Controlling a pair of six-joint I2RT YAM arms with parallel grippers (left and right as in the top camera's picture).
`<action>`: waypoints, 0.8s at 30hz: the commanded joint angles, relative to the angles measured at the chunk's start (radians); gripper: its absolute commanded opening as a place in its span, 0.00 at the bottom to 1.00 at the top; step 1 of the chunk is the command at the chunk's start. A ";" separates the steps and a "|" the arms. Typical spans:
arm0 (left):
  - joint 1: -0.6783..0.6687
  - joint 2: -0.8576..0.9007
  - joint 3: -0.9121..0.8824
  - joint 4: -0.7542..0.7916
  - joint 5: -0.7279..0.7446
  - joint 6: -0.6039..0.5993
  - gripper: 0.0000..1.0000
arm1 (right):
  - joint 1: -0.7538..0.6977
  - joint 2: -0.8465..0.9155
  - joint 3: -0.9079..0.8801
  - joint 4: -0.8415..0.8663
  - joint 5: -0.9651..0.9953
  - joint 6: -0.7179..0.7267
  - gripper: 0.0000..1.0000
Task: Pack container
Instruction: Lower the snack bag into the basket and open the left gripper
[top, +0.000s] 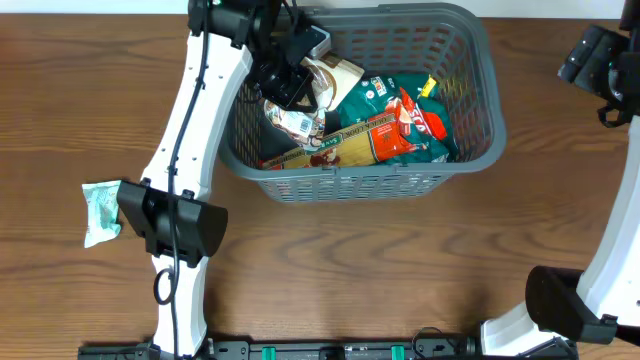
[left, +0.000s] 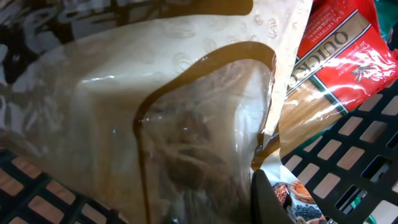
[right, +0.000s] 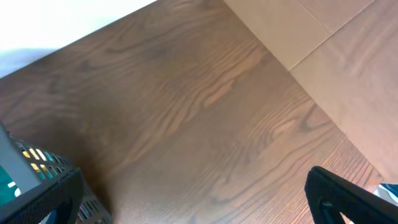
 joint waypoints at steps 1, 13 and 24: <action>-0.002 -0.005 -0.002 -0.013 0.018 -0.002 0.71 | -0.003 -0.006 0.009 -0.002 0.010 0.012 0.99; -0.002 -0.008 -0.002 -0.012 0.097 -0.009 0.99 | -0.003 -0.006 0.009 -0.002 0.010 0.012 0.99; 0.006 -0.118 0.063 0.097 0.091 -0.083 0.99 | -0.003 -0.006 0.009 -0.002 0.010 0.012 0.99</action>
